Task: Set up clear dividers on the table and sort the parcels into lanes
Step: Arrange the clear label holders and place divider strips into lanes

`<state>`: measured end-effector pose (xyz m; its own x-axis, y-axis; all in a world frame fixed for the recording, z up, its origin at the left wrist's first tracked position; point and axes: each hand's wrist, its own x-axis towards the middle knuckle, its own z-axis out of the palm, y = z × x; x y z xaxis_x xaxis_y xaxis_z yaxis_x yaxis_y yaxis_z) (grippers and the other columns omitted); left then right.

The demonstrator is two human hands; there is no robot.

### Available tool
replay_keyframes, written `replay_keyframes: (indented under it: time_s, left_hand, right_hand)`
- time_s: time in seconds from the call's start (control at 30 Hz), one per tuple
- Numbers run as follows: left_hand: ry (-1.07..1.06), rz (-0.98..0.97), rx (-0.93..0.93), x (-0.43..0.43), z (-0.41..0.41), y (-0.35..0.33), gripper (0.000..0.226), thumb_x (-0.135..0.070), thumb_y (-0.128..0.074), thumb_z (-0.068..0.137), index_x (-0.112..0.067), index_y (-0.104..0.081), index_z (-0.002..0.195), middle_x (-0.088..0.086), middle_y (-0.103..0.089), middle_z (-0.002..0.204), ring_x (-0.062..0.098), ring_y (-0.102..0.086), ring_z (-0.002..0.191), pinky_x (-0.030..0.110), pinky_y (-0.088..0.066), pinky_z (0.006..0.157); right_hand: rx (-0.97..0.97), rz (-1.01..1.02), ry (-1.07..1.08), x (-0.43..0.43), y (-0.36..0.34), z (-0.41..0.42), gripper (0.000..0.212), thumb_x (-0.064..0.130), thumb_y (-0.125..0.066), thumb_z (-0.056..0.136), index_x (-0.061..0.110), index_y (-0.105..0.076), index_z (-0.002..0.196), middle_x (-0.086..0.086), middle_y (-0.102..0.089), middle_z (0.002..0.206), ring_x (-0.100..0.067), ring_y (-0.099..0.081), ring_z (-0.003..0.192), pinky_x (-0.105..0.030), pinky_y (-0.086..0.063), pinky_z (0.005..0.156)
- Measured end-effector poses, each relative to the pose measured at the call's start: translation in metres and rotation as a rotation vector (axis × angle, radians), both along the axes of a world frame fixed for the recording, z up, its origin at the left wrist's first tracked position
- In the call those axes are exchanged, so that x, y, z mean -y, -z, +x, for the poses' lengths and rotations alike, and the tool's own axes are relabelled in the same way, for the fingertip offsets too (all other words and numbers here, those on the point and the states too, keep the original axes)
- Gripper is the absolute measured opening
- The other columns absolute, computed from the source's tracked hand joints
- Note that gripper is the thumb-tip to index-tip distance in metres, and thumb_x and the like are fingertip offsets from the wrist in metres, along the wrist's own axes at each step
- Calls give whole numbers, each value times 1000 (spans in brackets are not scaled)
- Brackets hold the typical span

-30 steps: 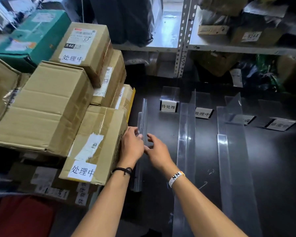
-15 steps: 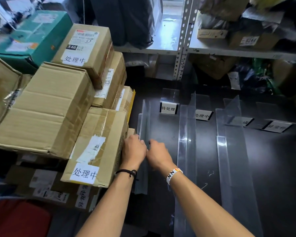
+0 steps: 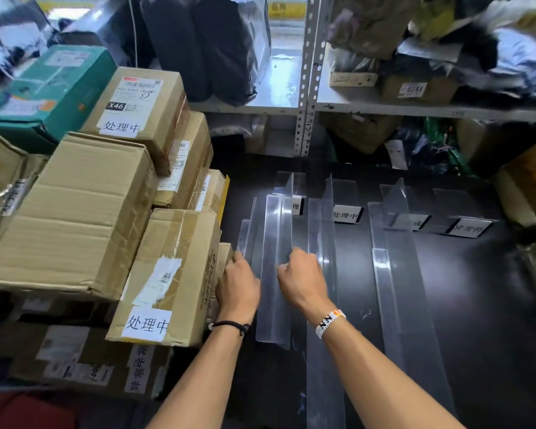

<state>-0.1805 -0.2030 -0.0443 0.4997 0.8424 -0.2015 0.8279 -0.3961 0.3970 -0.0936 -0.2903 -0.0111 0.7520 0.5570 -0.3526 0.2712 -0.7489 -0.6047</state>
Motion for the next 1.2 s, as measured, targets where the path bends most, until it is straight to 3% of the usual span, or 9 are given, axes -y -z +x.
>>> replay_keyframes:
  time_s: [0.1,0.27,0.47,0.53,0.67,0.73,0.93,1.1,1.2]
  left_hand:
    - [88,-7,111,6,7,-5,64,-1,-52,100,-4,-29,159,15,-37,163,33,-47,143,40,-44,109]
    - [239,79,374,22,30,-34,58,-3,-43,106,-8,-28,162,9,-28,170,24,-28,157,43,-29,126]
    - [292,-284,597,42,66,-63,50,-24,-41,112,-21,-35,162,-5,-33,169,4,-28,153,14,-18,121]
    - [263,-443,693,53,80,-72,51,-34,-40,112,-26,-36,162,-11,-34,168,-1,-29,152,18,-18,124]
    - [207,-674,891,94,118,-100,56,-45,-35,108,-24,-41,159,-14,-39,163,-4,-34,148,33,-24,129]
    - [214,-719,953,116,137,-113,59,-49,-33,105,-24,-45,157,-10,-44,160,3,-41,148,35,-29,128]
    - [332,-697,1038,186,206,-146,44,-29,-33,115,-21,-46,156,-17,-49,150,-12,-45,136,19,-31,122]
    - [284,-799,1091,245,264,-153,43,-25,-38,113,-16,-50,153,0,-55,154,11,-49,144,39,-37,124]
    - [216,-831,1037,274,288,-145,39,-27,-39,113,-20,-53,149,-7,-57,148,3,-53,136,33,-40,121]
  right_hand:
    - [16,43,19,8,-6,1,4,7,-48,91,6,-49,87,-21,-64,94,-43,-61,86,-38,-42,65]
    - [45,146,58,24,-17,8,6,7,-50,91,4,-55,89,-17,-63,88,-37,-56,79,-37,-41,62]
    - [33,396,135,56,-34,28,14,13,-55,94,10,-63,84,-8,-68,76,-28,-63,71,-42,-51,64]
    - [-51,597,148,68,-42,35,22,19,-58,102,20,-79,108,7,-78,96,-8,-71,91,-34,-57,83]
    - [-249,918,272,100,-61,51,38,29,-58,106,17,-66,140,0,-65,144,-10,-56,139,-36,-44,118]
    - [-331,1041,360,118,-68,63,44,38,-56,103,14,-68,137,0,-70,137,-13,-62,133,-37,-51,111]
    - [-229,1159,363,186,-81,136,38,11,-57,107,9,-61,145,1,-69,139,-14,-62,133,-39,-51,112]
    - [-146,1136,311,246,-82,200,43,16,-59,107,19,-57,150,11,-67,141,-10,-62,133,-37,-54,108]
    - [-146,1063,302,274,-71,227,41,18,-57,108,22,-59,149,13,-66,141,-8,-60,133,-45,-52,111]
